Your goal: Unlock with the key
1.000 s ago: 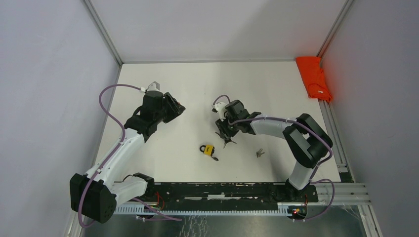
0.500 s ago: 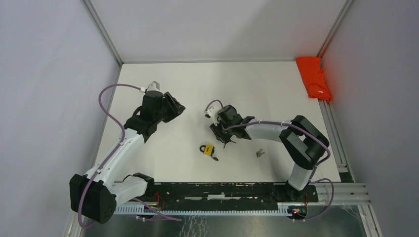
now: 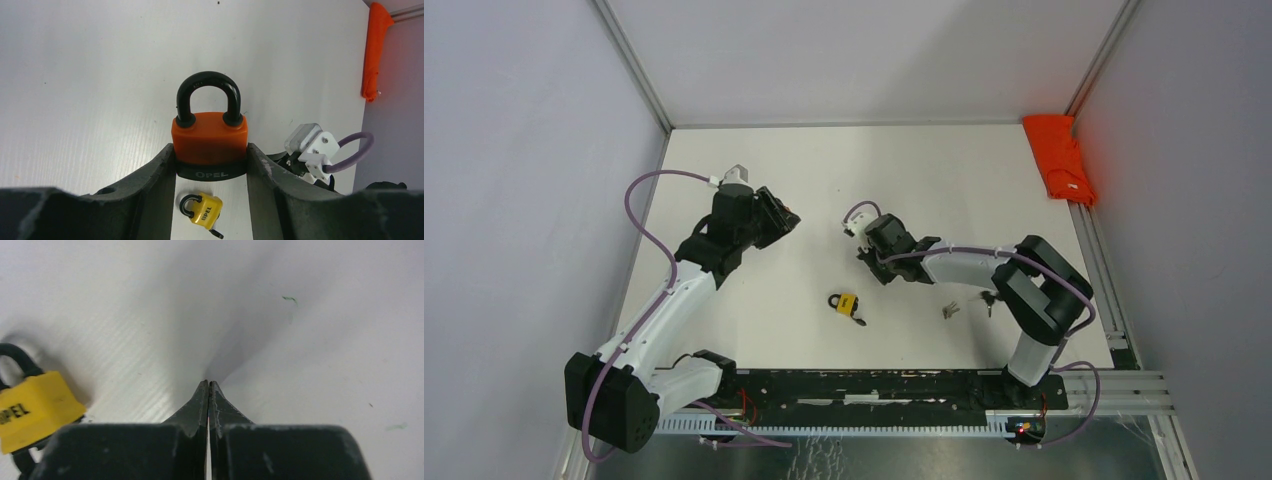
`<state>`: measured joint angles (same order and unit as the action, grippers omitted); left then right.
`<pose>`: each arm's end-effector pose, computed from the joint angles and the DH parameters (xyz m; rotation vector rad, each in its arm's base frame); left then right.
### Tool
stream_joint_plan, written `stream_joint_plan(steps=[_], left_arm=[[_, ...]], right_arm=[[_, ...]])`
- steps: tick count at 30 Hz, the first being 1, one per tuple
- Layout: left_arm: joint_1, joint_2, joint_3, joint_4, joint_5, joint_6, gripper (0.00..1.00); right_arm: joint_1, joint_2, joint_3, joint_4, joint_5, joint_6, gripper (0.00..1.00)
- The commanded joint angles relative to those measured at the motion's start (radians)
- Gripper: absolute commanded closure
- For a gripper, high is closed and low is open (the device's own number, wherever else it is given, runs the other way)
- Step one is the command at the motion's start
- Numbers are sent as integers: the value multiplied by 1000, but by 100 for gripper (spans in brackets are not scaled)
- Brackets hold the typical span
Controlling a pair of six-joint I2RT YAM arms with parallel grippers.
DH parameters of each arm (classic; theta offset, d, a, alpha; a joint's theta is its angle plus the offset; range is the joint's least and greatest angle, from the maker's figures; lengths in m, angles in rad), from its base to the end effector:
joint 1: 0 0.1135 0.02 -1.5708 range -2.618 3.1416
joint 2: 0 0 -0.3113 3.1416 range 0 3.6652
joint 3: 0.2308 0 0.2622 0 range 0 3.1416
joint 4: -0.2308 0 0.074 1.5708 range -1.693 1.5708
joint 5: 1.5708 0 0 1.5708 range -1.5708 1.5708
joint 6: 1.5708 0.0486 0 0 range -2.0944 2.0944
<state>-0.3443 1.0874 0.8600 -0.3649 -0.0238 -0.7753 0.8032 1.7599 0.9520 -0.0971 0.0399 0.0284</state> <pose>0.2256 -0.0797 0.3216 -0.4904 2.1743 -0.6077 0.2611 0.2677 0.1798 -0.9285 2.3214 0.3035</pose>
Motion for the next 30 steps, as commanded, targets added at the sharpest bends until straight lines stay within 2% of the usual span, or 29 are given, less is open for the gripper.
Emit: stream_joint_plan(steps=[1, 3, 5, 7, 8, 13, 16, 22, 30], left_arm=[[3, -26, 19, 64, 4, 42, 98], [3, -25, 19, 67, 5, 43, 98], [3, -24, 19, 69, 8, 44, 98], [3, -25, 18, 74, 15, 45, 98], [3, -25, 17, 77, 19, 45, 98], [3, -17, 19, 120, 80, 57, 98], [3, 4, 27, 138, 128, 67, 98], [3, 37, 1, 208, 245, 55, 98], [3, 8, -36, 253, 338, 55, 98]], right_arm=[[-7, -24, -16, -172, 164, 6, 100], [-10, -54, -14, -183, 198, 21, 97], [-19, -94, -6, -220, 229, 45, 86], [-42, -158, -18, -255, 279, 92, 71], [-62, -188, -32, -269, 295, 117, 67], [-235, -333, -132, -338, 328, 226, 63], [-333, -408, -190, -386, 337, 286, 43], [-479, -538, -351, -391, 186, 404, 43], [-581, -697, -371, -516, 337, 499, 44]])
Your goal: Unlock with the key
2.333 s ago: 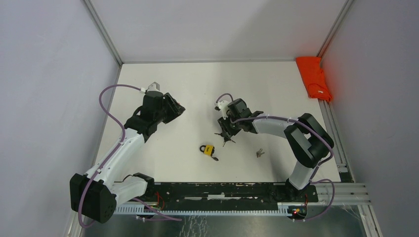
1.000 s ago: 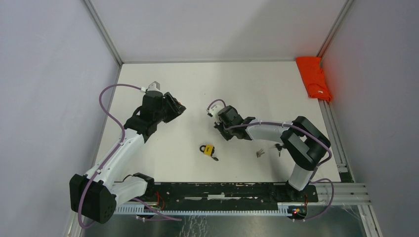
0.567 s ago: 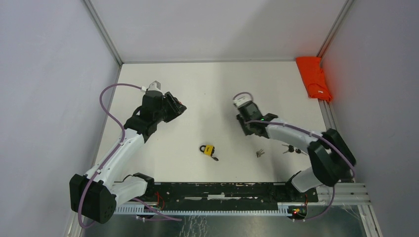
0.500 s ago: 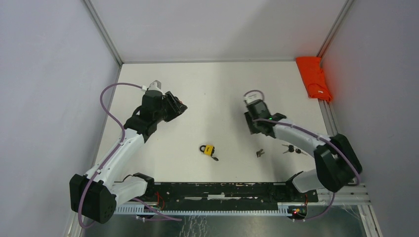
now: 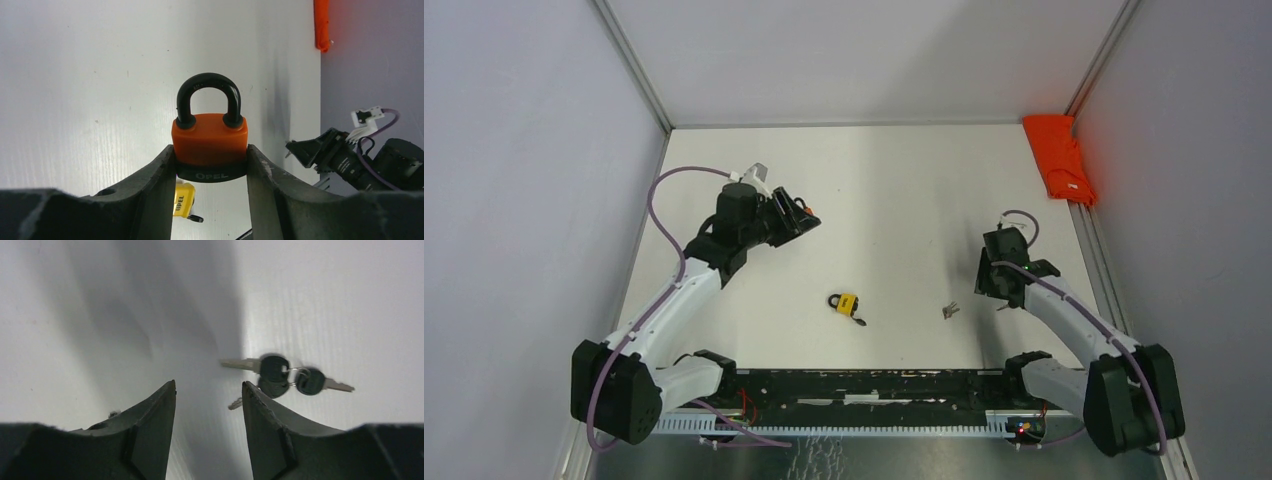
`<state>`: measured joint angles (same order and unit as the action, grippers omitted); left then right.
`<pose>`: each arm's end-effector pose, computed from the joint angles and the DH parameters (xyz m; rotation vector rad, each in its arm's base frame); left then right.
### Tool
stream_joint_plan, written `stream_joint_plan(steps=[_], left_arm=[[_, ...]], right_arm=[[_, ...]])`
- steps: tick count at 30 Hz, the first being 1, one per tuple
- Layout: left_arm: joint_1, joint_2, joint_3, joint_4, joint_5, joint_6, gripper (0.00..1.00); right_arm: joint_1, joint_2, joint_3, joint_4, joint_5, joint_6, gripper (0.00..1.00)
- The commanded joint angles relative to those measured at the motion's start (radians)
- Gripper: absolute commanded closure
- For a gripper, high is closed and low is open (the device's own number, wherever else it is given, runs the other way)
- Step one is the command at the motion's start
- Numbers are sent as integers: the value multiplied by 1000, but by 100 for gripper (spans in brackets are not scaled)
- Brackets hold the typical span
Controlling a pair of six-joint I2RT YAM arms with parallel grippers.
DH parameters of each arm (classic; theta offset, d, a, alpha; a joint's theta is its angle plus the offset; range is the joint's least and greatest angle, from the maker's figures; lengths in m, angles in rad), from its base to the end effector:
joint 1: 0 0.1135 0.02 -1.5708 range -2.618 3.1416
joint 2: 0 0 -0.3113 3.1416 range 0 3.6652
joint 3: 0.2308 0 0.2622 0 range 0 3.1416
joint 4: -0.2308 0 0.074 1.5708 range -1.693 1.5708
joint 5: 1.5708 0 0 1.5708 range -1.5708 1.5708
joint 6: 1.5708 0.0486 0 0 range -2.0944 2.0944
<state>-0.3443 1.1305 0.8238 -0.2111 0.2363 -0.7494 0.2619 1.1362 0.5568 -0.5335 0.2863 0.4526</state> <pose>0.2354 -0.0965 0.3152 -0.2938 2.1849 -0.8877 0.1858 0.0356 0.1981 0.3361 2.5921 -0.1399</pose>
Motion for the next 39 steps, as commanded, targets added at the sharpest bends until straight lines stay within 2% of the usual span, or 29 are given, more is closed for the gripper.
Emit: stream_joint_plan(steps=[1, 6, 8, 13, 19, 27, 33, 39], left_arm=[[2, -42, -1, 98, 86, 30, 98], [3, -85, -16, 93, 107, 30, 98], [2, -94, -20, 92, 116, 30, 98], [4, -116, -23, 86, 136, 31, 98], [2, -150, -26, 59, 124, 46, 98], [2, -159, -12, 26, 101, 62, 98], [3, -167, 0, -4, 70, 74, 98], [4, -145, 45, -51, 21, 99, 98]], right_arm=[[-51, -85, 26, -103, 111, 76, 44], [-105, -167, -1, -179, 133, 94, 46], [-139, -184, -28, -191, 87, 94, 47], [-206, -186, -118, -129, -11, 88, 47], [-239, -177, -125, -49, 10, 83, 46], [-244, -8, -67, 102, -143, 47, 48], [-242, 57, -63, 176, -226, 27, 58], [-194, 132, -13, 227, -269, 5, 58]])
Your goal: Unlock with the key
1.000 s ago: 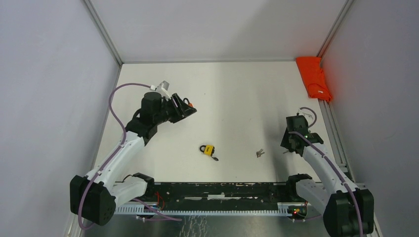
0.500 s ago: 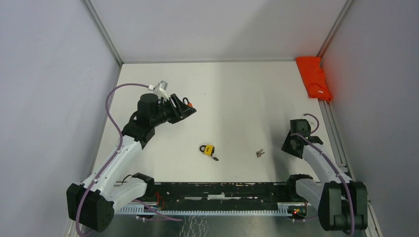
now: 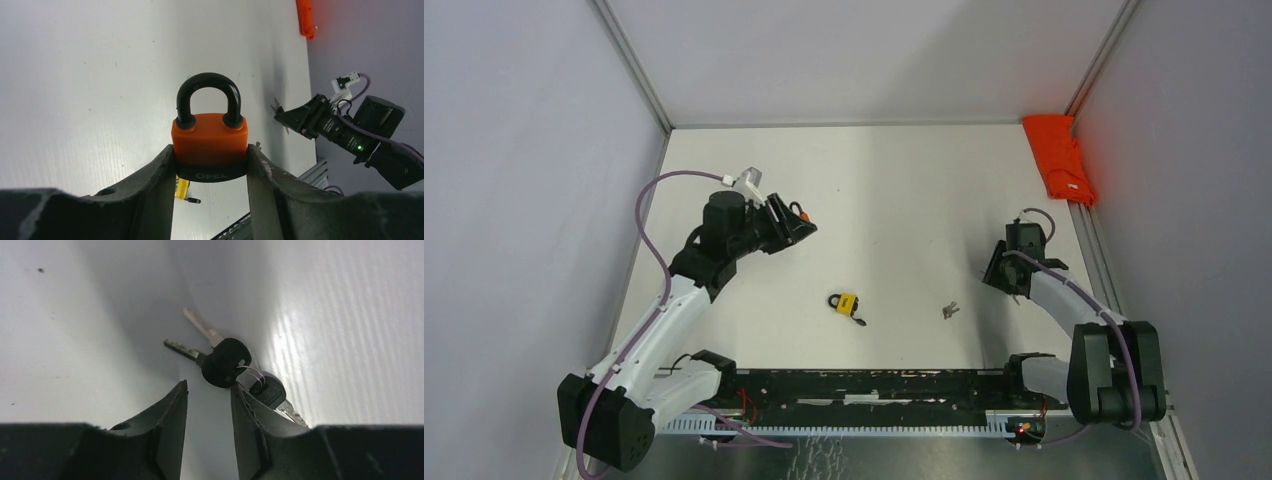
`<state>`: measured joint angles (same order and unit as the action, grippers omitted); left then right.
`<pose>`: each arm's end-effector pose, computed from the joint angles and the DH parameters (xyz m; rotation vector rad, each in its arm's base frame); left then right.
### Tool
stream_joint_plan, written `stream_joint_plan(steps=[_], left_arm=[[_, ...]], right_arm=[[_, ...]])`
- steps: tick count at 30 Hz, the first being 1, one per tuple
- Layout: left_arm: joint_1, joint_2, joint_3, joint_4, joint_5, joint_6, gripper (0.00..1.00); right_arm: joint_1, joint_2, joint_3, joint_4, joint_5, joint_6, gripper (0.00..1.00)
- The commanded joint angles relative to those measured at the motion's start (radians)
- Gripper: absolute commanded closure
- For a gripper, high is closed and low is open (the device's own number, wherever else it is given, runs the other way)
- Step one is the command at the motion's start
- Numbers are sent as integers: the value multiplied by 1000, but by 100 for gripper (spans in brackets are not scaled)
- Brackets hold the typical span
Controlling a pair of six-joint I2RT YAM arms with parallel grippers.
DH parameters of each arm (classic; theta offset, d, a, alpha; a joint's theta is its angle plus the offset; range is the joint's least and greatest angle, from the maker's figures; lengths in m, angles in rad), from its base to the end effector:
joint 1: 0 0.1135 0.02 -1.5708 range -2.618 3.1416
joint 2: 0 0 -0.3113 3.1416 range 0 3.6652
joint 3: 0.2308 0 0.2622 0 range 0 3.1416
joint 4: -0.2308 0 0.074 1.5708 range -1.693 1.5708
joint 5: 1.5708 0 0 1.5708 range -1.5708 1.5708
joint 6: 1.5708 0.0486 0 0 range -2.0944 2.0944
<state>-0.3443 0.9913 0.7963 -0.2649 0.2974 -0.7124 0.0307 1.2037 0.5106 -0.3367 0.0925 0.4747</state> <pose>0.2018 -0.0875 0.3299 -0.1959 2.1390 -0.9458 0.2060 0.0018 0.1822 0.6038 2.5237 0.0636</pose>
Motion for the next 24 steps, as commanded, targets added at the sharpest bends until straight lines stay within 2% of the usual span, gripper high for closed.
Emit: stream_joint_plan(steps=[1, 11, 19, 24], left_arm=[[4, -7, 79, -4, -51, 63, 98], [6, 1, 119, -56, -112, 58, 98], [8, 49, 174, -71, -146, 59, 98], [8, 100, 208, -61, -144, 57, 98]], right_arm=[[54, 87, 46, 34, -76, -21, 57], [209, 325, 242, 83, -90, -57, 56], [284, 372, 426, 42, -153, -148, 53], [297, 326, 494, 36, -169, -214, 50]])
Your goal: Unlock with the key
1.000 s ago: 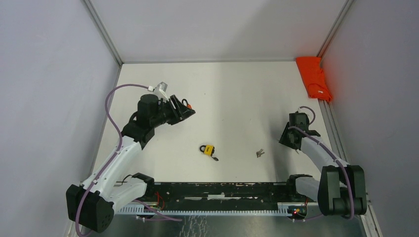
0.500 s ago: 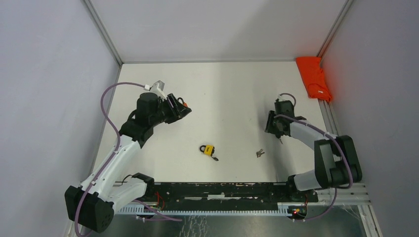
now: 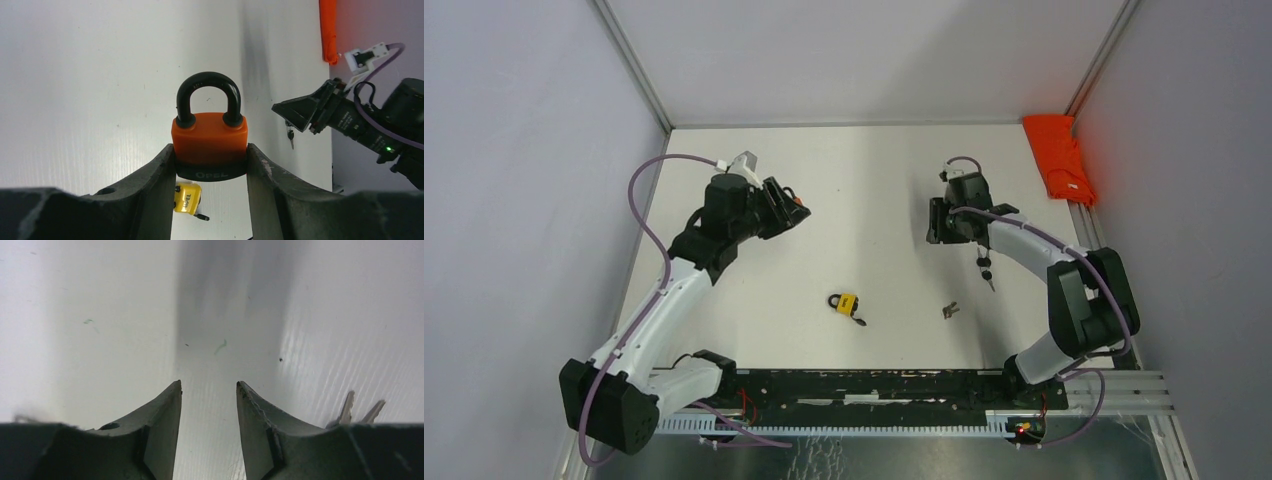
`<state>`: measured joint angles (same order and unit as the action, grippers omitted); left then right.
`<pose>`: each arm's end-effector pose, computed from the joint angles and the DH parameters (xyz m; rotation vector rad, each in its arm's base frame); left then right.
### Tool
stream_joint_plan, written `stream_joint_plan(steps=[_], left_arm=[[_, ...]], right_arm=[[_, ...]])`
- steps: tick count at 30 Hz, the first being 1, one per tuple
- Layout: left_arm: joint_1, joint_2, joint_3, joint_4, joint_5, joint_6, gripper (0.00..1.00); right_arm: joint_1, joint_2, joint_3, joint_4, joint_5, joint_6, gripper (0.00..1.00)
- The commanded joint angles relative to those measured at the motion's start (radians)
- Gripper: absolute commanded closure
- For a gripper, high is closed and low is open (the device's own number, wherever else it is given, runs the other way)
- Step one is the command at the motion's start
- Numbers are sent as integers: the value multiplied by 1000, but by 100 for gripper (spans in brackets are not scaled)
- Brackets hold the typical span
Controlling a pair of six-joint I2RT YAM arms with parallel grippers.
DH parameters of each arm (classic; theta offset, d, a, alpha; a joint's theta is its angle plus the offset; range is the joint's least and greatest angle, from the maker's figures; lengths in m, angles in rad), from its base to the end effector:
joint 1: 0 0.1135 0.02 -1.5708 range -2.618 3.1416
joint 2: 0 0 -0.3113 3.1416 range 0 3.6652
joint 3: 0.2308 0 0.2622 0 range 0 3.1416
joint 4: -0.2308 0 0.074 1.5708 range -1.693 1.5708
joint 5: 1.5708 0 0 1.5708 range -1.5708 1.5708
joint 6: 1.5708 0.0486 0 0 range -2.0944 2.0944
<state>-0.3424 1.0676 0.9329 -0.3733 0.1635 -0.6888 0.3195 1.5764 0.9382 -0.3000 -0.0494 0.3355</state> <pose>0.2210 -0.0872 0.3521 -0.2709 2.1545 -0.7832 0.3172 0.1075 0.2221 -0.0002 2.5387 0.3266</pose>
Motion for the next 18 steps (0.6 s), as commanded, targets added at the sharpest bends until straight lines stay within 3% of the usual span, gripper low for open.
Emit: stream_joint_plan(steps=[1, 11, 18], left_arm=[[5, 30, 75, 51, -10, 34, 98], [7, 83, 94, 56, -15, 37, 98], [11, 76, 67, 70, -8, 43, 98]], right_arm=[[9, -64, 75, 1, -20, -88, 49], [-4, -148, 133, -77, 237, -206, 34], [-140, -144, 26, -50, 146, -179, 34]])
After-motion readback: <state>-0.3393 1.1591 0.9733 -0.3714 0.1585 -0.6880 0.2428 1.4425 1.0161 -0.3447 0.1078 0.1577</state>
